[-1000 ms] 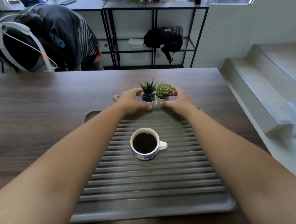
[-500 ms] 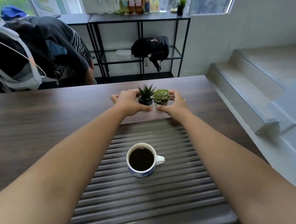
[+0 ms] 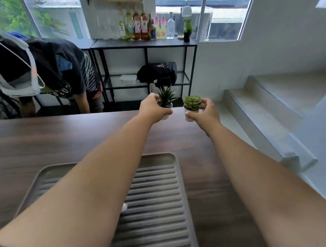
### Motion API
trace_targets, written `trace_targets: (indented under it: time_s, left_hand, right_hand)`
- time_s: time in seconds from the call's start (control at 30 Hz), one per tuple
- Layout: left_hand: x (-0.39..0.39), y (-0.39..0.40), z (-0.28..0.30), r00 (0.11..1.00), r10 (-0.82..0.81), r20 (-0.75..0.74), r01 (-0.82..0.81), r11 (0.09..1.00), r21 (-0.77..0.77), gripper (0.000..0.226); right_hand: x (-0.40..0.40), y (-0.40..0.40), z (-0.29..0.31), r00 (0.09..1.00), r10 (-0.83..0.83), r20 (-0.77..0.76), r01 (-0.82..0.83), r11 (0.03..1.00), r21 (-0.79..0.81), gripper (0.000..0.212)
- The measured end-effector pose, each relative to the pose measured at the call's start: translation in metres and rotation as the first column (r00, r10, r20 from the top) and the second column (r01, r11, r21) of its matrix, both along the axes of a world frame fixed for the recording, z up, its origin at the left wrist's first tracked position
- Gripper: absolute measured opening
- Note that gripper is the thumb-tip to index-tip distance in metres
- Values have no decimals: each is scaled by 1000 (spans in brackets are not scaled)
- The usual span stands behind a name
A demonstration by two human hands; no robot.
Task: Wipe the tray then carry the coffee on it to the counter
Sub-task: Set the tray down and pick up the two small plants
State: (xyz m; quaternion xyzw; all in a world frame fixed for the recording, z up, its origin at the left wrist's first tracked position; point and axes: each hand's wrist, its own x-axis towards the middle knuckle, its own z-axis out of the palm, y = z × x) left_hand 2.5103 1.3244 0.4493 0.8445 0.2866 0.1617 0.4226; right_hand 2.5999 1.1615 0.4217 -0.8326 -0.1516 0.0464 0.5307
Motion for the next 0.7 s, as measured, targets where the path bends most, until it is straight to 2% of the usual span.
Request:
trace_targets:
  time_s: [0.43,0.57,0.7]
  left_hand:
    - [87,-44,-38,984,177,-16,-175,954,-242,53]
    - [102,-36,-52,980,197,-34,-199,948,-248,51]
    - [112,-28,-65,986,160,-40,-164,972,-171,48]
  right_hand:
    - [76,-11,-25,999,-45,-30,45,999,-22,59]
    - [88,-2,-42,999,-34,-34,32,998,-51,61]
    - [97,4,-58,1000,-15,-27,12,997,-83,64]
